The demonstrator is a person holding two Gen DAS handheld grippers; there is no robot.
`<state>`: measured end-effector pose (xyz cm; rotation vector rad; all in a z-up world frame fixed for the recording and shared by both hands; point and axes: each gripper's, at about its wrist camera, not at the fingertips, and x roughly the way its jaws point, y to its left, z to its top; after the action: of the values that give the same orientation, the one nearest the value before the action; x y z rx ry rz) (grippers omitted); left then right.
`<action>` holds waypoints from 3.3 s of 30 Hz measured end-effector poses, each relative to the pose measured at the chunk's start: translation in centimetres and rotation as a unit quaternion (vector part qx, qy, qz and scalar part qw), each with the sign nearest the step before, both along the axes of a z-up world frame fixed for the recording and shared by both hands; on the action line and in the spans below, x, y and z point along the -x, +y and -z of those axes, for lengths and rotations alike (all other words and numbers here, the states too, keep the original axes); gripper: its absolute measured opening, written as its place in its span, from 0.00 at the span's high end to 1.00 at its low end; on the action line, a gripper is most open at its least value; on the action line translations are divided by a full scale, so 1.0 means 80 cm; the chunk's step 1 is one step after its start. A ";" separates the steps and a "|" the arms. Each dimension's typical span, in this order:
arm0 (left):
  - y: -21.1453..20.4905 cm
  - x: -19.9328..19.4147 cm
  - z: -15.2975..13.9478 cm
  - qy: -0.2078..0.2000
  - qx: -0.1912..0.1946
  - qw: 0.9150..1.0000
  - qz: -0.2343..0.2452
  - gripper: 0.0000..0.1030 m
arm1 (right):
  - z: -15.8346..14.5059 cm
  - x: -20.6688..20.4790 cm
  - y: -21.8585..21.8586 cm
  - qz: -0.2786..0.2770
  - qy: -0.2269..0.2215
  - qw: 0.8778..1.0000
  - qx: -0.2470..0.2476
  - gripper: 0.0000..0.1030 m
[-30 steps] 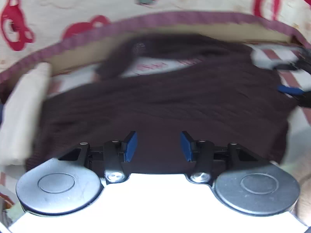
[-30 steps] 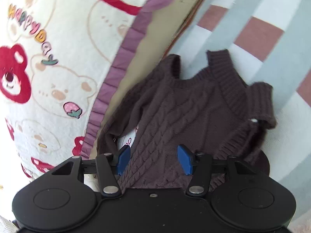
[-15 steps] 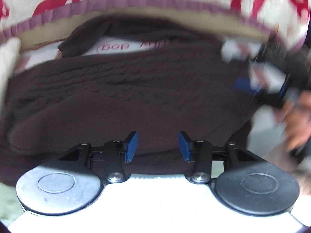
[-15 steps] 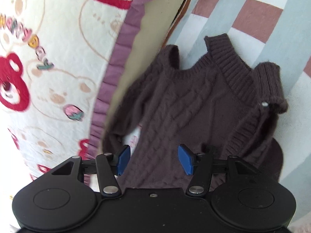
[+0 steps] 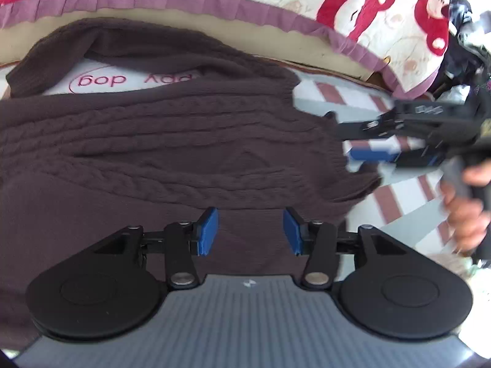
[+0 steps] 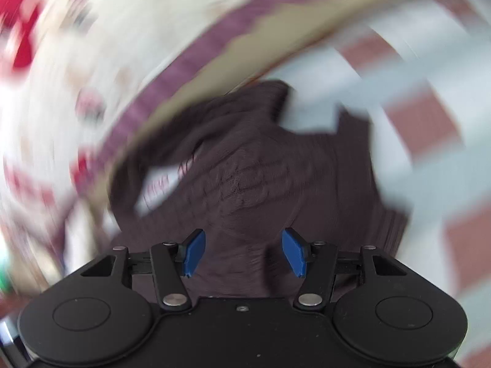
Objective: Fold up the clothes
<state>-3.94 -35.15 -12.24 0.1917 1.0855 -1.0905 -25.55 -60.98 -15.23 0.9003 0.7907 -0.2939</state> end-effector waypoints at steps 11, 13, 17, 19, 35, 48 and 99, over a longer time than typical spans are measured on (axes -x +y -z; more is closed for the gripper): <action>0.026 -0.009 0.071 0.102 -0.014 0.992 0.071 0.54 | 0.047 -0.086 0.028 -0.314 0.139 0.931 0.124 0.40; 0.024 -0.010 0.076 0.110 0.001 0.991 0.073 0.53 | 0.065 -0.101 0.018 -0.300 0.143 0.940 0.084 0.40; 0.017 -0.011 0.082 0.116 0.036 0.990 0.078 0.48 | 0.079 -0.102 0.015 -0.321 0.103 0.941 -0.028 0.63; 0.017 -0.009 0.083 0.123 0.049 0.987 0.089 0.59 | 0.078 -0.090 0.022 -0.362 0.107 0.925 -0.036 0.80; 0.005 0.043 0.060 0.078 0.024 0.984 0.160 0.62 | 0.062 0.022 -0.001 -0.327 0.132 0.933 0.069 0.81; 0.012 0.029 0.050 -0.075 0.008 0.988 0.135 0.47 | 0.103 0.104 -0.058 0.116 0.112 0.975 -0.151 0.37; -0.013 0.046 0.069 0.171 0.070 0.964 0.191 0.55 | 0.102 0.005 -0.024 -0.229 -0.016 0.961 -0.156 0.80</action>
<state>-7.65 -36.16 -17.78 0.1026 1.3050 -1.5850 -25.93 -62.87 -23.38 0.9813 1.0055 0.2588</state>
